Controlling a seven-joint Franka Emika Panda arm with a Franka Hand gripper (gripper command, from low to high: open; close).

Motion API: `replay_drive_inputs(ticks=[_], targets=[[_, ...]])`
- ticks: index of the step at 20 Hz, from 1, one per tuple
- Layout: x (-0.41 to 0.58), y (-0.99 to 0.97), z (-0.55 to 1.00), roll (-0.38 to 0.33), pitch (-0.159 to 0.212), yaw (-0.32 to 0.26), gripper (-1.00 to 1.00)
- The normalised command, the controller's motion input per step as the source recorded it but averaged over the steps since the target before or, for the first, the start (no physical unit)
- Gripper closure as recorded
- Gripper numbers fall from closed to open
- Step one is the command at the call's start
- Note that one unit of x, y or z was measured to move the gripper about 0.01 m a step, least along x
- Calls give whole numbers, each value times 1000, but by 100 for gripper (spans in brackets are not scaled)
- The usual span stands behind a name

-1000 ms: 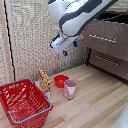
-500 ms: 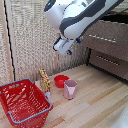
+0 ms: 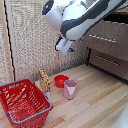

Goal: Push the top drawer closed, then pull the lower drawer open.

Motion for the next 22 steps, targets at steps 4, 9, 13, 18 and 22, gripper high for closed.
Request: replay_drive_inputs(ticks=[4,9,13,18,22], targets=[[-25,-345,29,-160,-61,60,-100],[-6,-313,47,-248,-43,64,-100],[0,-282,6,-280,-25,85,-100],[0,-324,0,-282,-21,102,-100],[-6,-401,0,-267,-21,106,-100]])
